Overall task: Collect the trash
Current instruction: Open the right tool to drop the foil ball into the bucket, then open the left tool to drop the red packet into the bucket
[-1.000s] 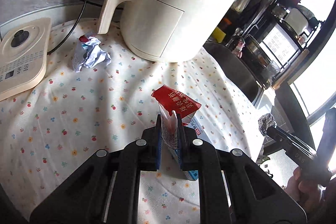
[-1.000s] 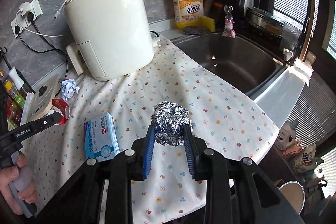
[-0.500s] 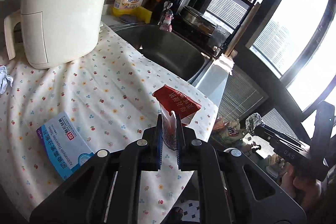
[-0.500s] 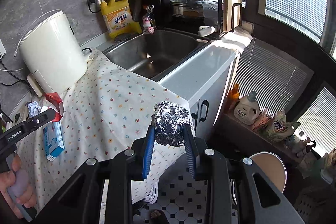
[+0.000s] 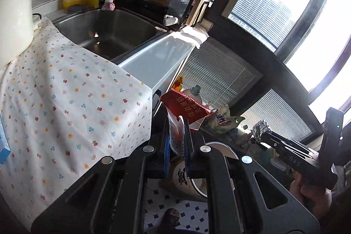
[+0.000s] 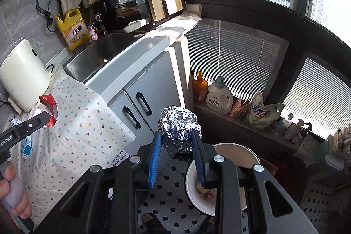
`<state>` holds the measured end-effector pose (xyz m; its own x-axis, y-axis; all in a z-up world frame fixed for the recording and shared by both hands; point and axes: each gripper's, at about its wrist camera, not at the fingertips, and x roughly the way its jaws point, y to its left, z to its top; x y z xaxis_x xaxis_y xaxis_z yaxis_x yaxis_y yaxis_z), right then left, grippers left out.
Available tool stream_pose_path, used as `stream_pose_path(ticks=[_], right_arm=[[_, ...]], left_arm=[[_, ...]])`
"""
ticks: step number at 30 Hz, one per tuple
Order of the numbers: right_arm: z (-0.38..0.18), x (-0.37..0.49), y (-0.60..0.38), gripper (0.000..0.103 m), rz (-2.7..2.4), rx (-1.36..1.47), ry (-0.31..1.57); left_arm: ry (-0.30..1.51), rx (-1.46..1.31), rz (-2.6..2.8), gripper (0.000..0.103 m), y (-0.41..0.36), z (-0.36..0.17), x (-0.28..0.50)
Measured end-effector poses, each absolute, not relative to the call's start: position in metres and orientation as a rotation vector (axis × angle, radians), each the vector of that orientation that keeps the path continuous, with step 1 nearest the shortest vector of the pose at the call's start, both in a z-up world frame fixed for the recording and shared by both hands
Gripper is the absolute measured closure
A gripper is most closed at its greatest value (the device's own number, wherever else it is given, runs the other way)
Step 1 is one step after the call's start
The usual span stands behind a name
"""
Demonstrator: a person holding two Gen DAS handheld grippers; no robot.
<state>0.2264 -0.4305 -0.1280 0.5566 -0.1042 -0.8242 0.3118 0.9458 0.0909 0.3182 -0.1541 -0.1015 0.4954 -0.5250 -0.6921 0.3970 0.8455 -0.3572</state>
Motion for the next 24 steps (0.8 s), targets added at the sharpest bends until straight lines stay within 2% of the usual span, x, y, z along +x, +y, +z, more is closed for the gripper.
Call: stream_pose_path(ticks=[5,7,8,24], right_arm=[[-0.151,0.204,-0.478,0.072,-0.249,0.298,1.019],[-0.156,0.195,-0.492,0.039,-0.250,0.309,1.020],[-0.157,0.190,-0.499,0.038,-0.261,0.301,1.012],[-0.151,0.117,-0.601,0.038,-0.407,0.367,0.991]], left_arm=[[0.937,-0.126,-0.587,0.092,-0.206,-0.115,0.300],[0.959,-0.119,-0.594,0.092,-0.223,-0.123,0.293],[0.971,-0.115,-0.598,0.092,-0.232,-0.127,0.290],[1.110,-0.027,-0.756,0.091,-0.355,-0.170,0.251]])
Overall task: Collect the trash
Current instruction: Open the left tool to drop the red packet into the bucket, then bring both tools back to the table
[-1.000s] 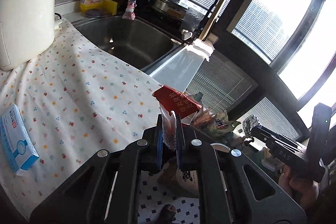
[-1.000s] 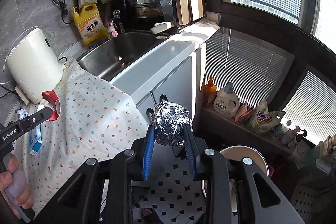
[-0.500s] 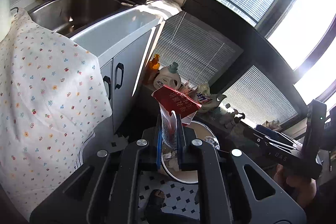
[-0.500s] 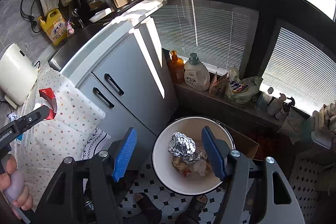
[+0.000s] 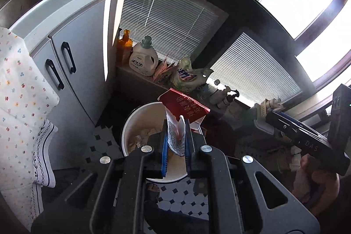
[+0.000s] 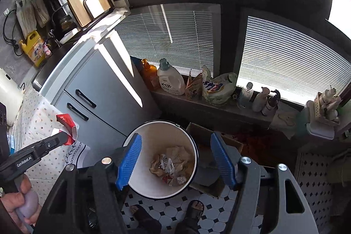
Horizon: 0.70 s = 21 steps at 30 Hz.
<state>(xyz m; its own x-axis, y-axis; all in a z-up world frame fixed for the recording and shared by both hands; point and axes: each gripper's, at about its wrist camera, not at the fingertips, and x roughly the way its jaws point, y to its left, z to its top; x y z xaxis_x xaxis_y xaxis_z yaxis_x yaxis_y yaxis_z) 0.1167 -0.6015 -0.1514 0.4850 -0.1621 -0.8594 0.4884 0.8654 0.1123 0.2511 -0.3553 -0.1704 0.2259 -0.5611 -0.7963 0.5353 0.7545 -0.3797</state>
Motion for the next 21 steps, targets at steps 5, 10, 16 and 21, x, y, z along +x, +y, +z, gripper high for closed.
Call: stream_pose_path(ticks=[5,10,16,21], right_arm=[[-0.154,0.104,-0.612,0.037,-0.435,0.382,0.994],[-0.154,0.107,-0.604,0.037,-0.425,0.387,0.992],[-0.148,0.130,-0.572,0.031,-0.368,0.367,0.976],[-0.137,0.160,-0.527,0.020,-0.293,0.333,0.944]], left_arm=[[1.150,-0.032,-0.800,0.063,-0.372,-0.178,0.247],[1.122,-0.049,-0.790,0.039,-0.360,-0.170,0.250],[1.072,-0.088,-0.701,0.027,-0.311,-0.152,0.264],[1.000,-0.117,-0.587,0.013,-0.249,-0.128,0.273]])
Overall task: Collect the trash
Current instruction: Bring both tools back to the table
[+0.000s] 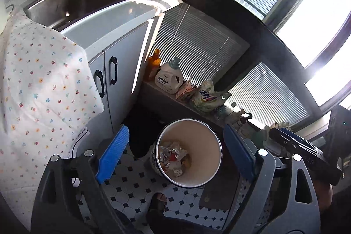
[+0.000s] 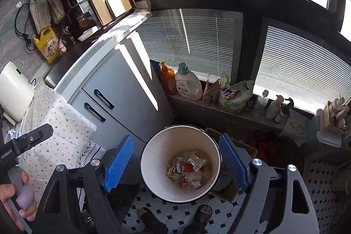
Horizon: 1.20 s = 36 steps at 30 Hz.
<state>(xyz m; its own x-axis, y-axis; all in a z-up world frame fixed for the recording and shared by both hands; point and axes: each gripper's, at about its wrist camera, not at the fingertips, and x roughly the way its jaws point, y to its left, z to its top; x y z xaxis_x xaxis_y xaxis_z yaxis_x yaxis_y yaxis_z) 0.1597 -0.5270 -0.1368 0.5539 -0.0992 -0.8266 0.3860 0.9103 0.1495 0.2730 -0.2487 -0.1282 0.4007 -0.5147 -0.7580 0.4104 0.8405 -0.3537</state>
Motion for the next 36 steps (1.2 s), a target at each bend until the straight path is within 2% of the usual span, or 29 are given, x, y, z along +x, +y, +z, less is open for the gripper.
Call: stream_pose_path(ticks=[8,21,36], right_arm=[[-0.117,0.210,-0.435,0.008,-0.141,0.272,0.900],[-0.108,0.279,-0.267,0.008,0.122,0.149,0.910],[-0.127,0.322,-0.096,0.008,0.347,0.028,0.933]], left_arm=[[0.908,-0.183,-0.389,0.008,-0.134,-0.097,0.280],[0.817,-0.316,-0.119,0.006,0.044,-0.085,0.269],[0.769,-0.370,0.091,0.006,0.191,-0.099,0.252]])
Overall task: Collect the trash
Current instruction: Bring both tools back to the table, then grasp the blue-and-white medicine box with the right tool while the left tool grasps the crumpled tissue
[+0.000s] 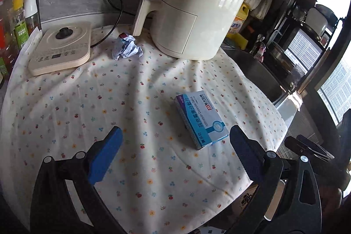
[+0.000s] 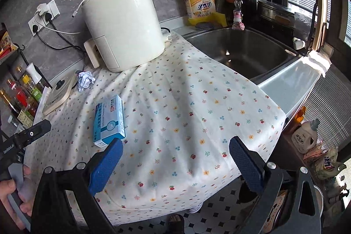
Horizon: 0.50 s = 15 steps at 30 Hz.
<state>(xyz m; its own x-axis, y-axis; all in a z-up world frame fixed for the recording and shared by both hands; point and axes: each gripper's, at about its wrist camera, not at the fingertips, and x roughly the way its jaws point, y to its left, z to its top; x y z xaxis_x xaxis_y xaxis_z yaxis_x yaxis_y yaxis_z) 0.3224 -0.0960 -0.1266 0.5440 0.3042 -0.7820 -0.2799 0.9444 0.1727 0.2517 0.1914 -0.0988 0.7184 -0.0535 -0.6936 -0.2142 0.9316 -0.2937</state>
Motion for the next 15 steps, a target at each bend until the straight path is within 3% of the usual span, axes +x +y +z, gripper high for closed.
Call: stream_pose_path(ticks=[15], right_arm=[[-0.166,0.351,0.035,0.008,0.489,-0.146,1.025]], left_arm=[[0.766,-0.398,0.177,0.006,0.282,-0.112,0.267]])
